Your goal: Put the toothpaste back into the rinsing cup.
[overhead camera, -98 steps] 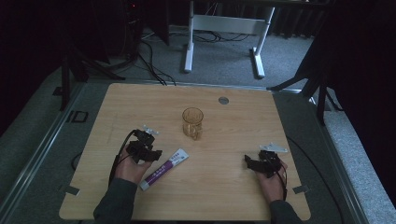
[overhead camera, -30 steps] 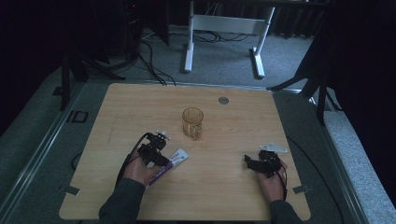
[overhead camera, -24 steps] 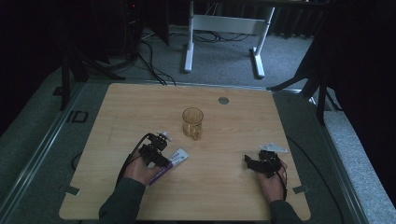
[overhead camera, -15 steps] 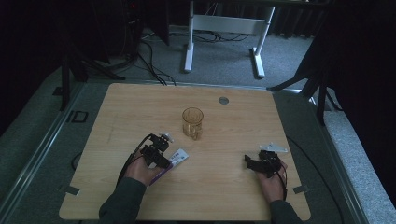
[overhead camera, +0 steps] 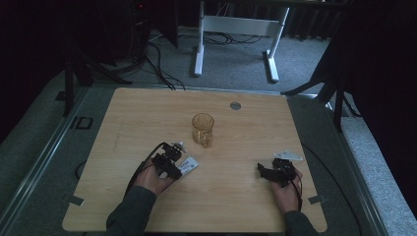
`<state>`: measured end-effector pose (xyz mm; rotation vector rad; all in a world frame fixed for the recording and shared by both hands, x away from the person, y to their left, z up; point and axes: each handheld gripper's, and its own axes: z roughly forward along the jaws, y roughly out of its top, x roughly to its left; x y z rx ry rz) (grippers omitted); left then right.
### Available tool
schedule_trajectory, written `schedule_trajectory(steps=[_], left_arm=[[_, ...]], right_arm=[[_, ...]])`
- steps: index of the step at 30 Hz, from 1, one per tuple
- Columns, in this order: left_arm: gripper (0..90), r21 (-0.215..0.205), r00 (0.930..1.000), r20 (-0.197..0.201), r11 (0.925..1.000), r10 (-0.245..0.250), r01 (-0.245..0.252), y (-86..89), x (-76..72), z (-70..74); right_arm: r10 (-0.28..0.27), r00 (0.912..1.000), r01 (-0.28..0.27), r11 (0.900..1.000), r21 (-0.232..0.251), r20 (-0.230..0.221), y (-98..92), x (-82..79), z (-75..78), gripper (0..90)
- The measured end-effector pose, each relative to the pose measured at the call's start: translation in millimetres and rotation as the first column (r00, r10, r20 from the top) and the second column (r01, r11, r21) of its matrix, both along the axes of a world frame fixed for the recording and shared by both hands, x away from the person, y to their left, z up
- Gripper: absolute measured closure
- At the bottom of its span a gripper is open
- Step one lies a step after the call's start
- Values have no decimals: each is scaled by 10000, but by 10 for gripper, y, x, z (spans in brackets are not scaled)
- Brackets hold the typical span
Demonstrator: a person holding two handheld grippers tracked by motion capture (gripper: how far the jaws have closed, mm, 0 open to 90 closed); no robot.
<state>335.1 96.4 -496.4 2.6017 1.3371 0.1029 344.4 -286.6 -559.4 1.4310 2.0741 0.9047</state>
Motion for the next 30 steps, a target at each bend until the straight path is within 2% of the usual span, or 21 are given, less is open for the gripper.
schedule_trajectory(steps=[16, 22, 30], left_arm=[[589, 548, 9966, -770, 9980, -278, 321, -39, 46, -123], [583, 713, 9960, -852, 9969, -286, 348, -70, 65, -168], [582, 731, 9944, -1019, 9967, -290, 366, -75, 97, -193]], right_arm=[[3, 10000, -3, 10000, 0, 1, 0, 0, 0, 244], [1, 10000, -1, 10000, 0, 1, 0, 0, 0, 244], [-3, 10000, 3, 10000, -4, 2, 0, 0, 0, 244]])
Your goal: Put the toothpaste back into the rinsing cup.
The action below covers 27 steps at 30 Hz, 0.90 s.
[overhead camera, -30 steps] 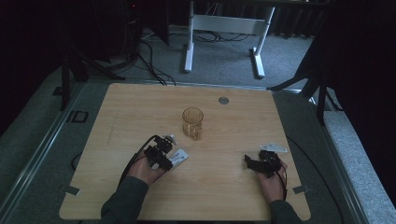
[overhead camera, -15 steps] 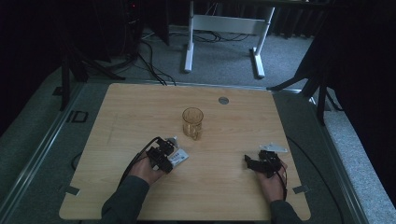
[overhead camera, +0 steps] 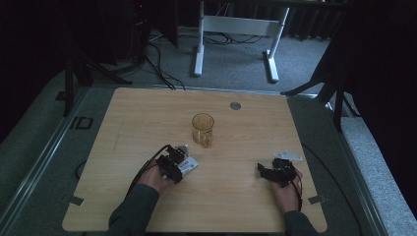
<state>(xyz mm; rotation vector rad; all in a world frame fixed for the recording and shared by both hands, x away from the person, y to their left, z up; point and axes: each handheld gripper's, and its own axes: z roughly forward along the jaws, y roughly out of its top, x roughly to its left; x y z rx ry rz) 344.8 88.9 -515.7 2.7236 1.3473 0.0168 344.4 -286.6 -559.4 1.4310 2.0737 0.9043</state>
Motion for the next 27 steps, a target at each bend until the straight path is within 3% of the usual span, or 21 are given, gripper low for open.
schedule_trajectory(steps=[6, 18, 27], left_arm=[[582, -3, 9998, -174, 10000, 82, -82, -7, 24, -18], [609, 286, 9999, -91, 9996, 55, -52, -44, 20, -20], [640, 163, 10000, -69, 9999, -5, 6, -24, 18, -15]], right_arm=[[2, 10000, -2, 10000, 3, -1, 0, 0, 0, 244], [2, 10000, -2, 10000, 6, 0, 0, 0, 0, 244], [0, 10000, 0, 10000, 5, 0, 0, 0, 0, 244]])
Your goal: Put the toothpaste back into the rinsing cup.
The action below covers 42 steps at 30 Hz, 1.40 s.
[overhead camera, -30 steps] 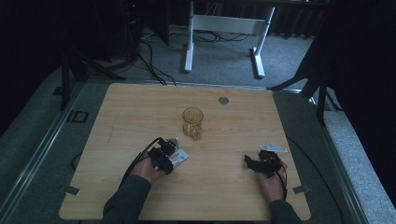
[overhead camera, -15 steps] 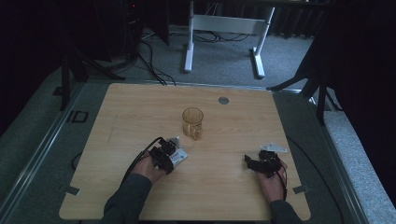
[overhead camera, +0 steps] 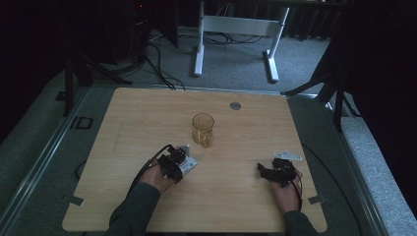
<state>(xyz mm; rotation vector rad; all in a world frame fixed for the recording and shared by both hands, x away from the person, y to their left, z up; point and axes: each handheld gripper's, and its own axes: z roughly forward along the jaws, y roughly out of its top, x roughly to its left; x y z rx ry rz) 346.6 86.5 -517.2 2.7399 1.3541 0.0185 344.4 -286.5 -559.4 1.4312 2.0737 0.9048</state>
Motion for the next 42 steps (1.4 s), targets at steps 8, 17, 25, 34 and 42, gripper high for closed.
schedule_trajectory(steps=[8, 17, 25, 34, 42], left_arm=[[671, -290, 9999, -131, 9996, 44, -47, 42, 8, 24], [696, -447, 9998, -208, 9990, -5, -4, 68, 1, 38], [707, -699, 9993, 214, 9972, 299, -283, 105, -6, 90], [709, -1132, 9977, 423, 9925, 520, -470, 161, 1, 193], [712, -1413, 9954, 639, 9881, 711, -615, 201, -6, 262]], right_arm=[[3, 10000, -3, 10000, -2, 0, 0, 0, 0, 244], [4, 10000, -4, 10000, -2, -3, 0, 0, 0, 244], [6, 10000, -6, 10000, -2, 0, -1, 0, 0, 244], [0, 10000, 0, 10000, 2, -8, 0, 0, 0, 244], [-5, 10000, 5, 10000, 3, -11, 0, 0, 0, 244]])
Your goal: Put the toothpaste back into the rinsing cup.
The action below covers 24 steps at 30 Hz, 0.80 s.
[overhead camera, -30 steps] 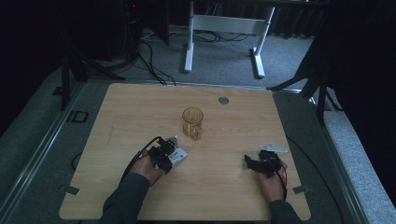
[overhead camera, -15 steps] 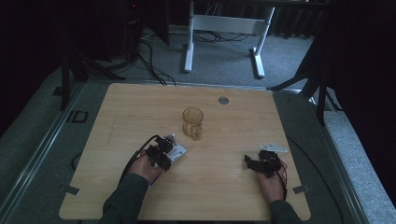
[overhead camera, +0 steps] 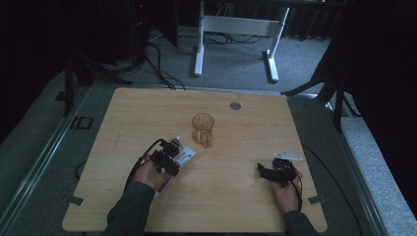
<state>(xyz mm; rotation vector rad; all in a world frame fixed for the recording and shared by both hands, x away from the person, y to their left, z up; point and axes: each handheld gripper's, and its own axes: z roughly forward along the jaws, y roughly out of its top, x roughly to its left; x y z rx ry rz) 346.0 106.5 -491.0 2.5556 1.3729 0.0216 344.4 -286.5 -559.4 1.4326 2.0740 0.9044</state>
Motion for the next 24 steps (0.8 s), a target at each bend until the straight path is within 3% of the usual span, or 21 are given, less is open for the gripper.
schedule_trajectory(steps=[24], left_arm=[[719, -953, 9960, 679, 9942, 574, -508, 154, 21, 241]], right_arm=[[-13, 10000, 13, 10000, 20, -5, 2, 0, 0, 243]])
